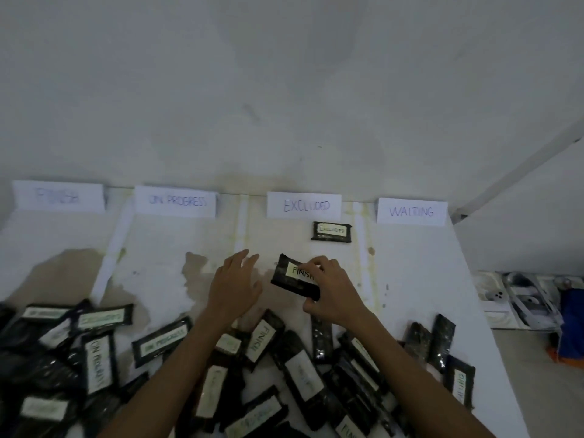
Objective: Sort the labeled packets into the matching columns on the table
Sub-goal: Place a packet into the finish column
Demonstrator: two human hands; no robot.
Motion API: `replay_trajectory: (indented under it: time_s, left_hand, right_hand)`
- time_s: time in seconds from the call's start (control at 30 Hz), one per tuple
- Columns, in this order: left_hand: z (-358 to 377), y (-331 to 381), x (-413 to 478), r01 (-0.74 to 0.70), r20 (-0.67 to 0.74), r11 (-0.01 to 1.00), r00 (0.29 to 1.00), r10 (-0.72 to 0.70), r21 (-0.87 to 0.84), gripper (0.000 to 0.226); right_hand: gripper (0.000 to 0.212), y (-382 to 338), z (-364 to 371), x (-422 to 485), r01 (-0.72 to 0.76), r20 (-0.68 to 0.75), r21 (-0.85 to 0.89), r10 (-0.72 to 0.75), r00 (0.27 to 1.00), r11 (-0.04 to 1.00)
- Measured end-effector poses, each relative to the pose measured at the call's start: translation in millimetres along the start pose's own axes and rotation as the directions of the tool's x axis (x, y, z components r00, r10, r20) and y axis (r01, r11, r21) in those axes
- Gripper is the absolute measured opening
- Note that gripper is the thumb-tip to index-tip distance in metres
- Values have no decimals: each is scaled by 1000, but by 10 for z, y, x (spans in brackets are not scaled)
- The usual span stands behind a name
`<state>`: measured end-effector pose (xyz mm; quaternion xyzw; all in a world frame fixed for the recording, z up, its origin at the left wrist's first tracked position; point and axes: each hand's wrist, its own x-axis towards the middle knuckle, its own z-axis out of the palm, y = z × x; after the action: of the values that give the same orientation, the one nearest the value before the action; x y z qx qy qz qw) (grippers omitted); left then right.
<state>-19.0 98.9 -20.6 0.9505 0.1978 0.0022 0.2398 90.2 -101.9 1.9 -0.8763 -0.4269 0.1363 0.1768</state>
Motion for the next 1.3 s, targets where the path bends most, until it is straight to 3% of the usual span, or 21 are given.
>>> replay_trajectory:
  time_s: [0.17,0.47,0.7,0.93,1.3]
  left_hand:
    - [-465,-612,-337,19,-55,1000,998,-19,-4,54]
    - [-1306,-2204,-709,201,-101,979,975,-196,40,53]
    - [-1547,-3357,-628,334,2,943,943,-334,3,59]
    - [-1491,-4092,-380,352,46,936,935,-353,25,59]
    - [-1282,-4371,-96,293,22,956,956,-293,7,49]
  right_hand:
    - [66,-735,130,416,74,-13,-7,-74,997,997]
    - [64,-2167,730,1478,201,18,-39,-200,980,979]
    - [63,-3018,1358,2381,198,86,12,-198,976,980]
    - [59,-3351,1953,3027,166,132,-46,-158,979,985]
    - [53,-3450,2294,3523,193,162,-61,-181,970,979]
